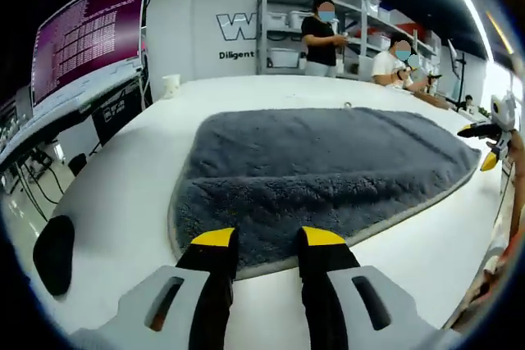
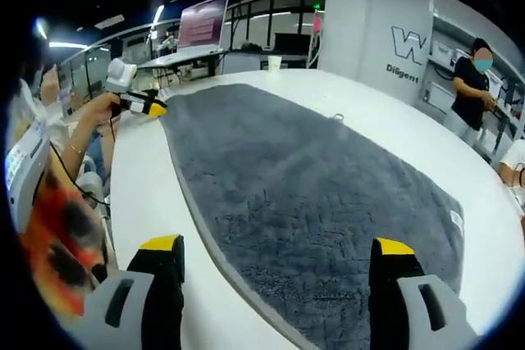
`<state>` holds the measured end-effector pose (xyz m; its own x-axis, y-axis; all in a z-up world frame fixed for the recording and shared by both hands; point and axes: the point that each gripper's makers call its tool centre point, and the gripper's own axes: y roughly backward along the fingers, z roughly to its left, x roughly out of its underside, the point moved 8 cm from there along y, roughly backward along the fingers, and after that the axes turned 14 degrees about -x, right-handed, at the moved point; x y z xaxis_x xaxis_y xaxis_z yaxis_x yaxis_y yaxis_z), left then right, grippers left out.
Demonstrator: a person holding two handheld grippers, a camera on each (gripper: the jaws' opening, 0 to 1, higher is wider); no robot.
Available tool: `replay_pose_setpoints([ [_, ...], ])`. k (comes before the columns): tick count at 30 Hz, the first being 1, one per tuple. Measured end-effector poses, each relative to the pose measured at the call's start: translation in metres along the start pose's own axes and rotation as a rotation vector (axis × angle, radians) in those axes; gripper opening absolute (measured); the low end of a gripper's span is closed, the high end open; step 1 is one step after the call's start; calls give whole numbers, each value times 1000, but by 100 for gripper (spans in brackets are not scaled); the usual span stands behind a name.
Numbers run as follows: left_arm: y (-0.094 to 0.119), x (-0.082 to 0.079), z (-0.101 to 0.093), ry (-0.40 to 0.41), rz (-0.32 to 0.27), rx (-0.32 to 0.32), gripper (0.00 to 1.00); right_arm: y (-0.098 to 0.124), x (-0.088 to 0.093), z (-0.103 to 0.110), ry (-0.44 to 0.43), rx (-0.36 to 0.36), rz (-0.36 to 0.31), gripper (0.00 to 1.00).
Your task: Open the folded towel by lifting each exposed corner and separating the folded layers until the towel lies flat within the target outline without major curled edges
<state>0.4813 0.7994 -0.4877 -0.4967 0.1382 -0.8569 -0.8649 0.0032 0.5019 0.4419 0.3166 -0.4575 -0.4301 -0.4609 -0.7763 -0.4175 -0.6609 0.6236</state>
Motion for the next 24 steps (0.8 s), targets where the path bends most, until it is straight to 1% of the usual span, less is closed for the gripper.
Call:
replay_pose_setpoints([
  [2, 1, 0, -2, -31, 6, -3, 28, -1, 0, 0, -1, -4, 4, 94],
  [6, 5, 1, -2, -49, 25, 1, 28, 0, 0, 0, 5, -2, 6, 94],
  [14, 15, 4, -2, -75, 42, 9, 29, 2, 1, 1, 8, -1, 15, 94],
  [24, 26, 9, 2, -82, 53, 26, 29, 2, 1, 4, 18, -10, 26, 94],
])
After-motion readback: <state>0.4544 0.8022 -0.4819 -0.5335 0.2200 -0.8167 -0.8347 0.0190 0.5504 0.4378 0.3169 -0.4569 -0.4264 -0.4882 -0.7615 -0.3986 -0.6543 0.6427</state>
